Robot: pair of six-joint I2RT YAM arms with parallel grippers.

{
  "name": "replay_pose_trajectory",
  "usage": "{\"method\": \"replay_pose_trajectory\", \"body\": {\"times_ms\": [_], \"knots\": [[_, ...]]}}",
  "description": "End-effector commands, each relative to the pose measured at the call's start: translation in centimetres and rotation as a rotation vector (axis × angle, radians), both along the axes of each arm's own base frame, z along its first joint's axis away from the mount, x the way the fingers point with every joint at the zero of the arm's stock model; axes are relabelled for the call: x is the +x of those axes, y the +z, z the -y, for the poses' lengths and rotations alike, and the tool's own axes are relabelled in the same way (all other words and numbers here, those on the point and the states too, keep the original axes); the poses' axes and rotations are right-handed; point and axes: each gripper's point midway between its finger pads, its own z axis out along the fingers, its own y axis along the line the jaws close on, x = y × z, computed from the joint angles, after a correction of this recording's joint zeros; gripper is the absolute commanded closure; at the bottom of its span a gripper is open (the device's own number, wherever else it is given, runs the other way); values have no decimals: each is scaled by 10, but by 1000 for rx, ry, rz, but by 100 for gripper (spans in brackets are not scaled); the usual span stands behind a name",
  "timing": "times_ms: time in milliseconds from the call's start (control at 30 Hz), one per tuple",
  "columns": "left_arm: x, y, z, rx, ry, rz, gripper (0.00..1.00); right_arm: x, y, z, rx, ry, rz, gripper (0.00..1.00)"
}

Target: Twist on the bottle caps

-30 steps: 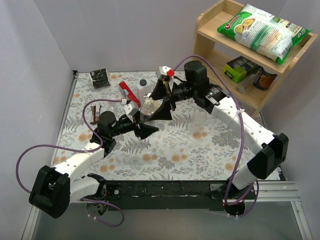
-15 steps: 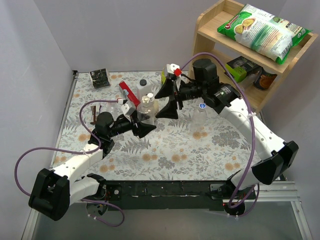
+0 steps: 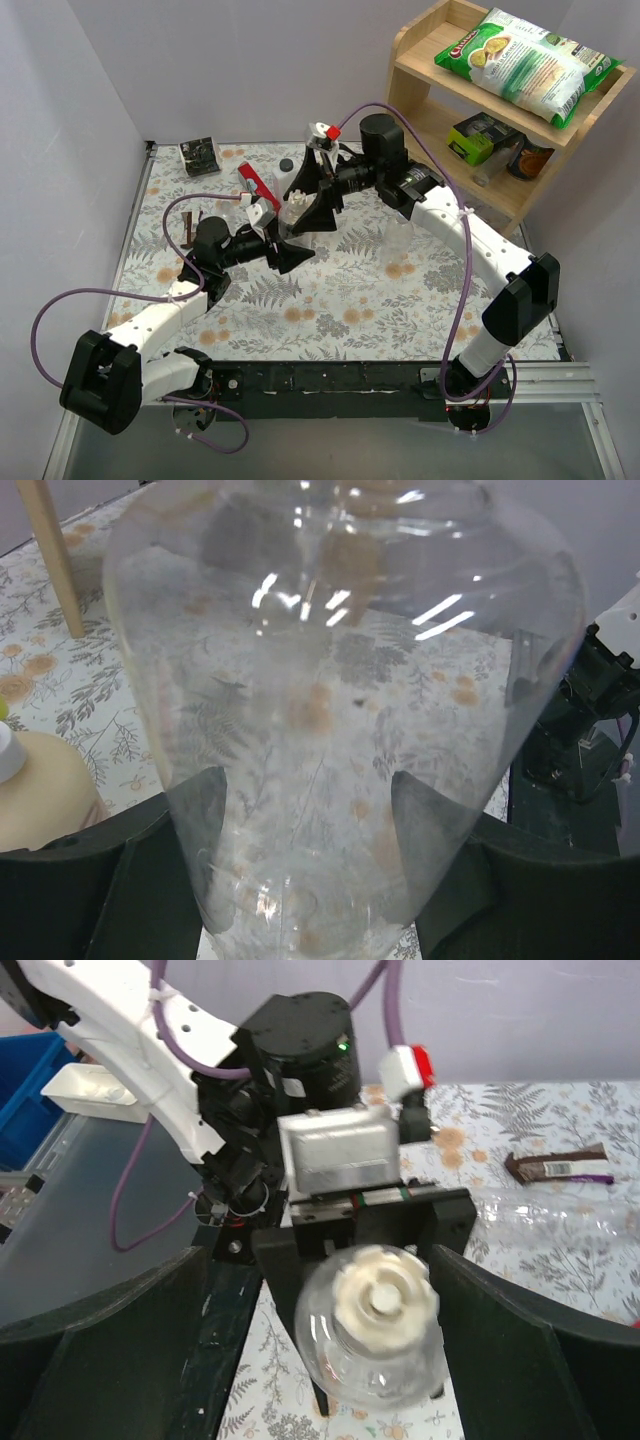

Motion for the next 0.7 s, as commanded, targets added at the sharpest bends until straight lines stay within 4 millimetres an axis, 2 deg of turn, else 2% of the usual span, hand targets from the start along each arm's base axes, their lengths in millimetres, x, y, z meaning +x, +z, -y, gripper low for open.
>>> {"method": "replay_pose_trajectory", "body": {"times_ms": [0,167,400,667], "knots": [[1,15,4,-5,-25,40,100,-24,24,0,76,72,48,2],[4,15,3,-18,-2,11,100,-26,19,3,60,55,53,2],[14,18,-4,-51,71,-15,100,-22,-1,13,-21,-48,60,2],[27,13,-20,-59,159,-25,100,-44,-19,47,-107,-100,118,2]]}}
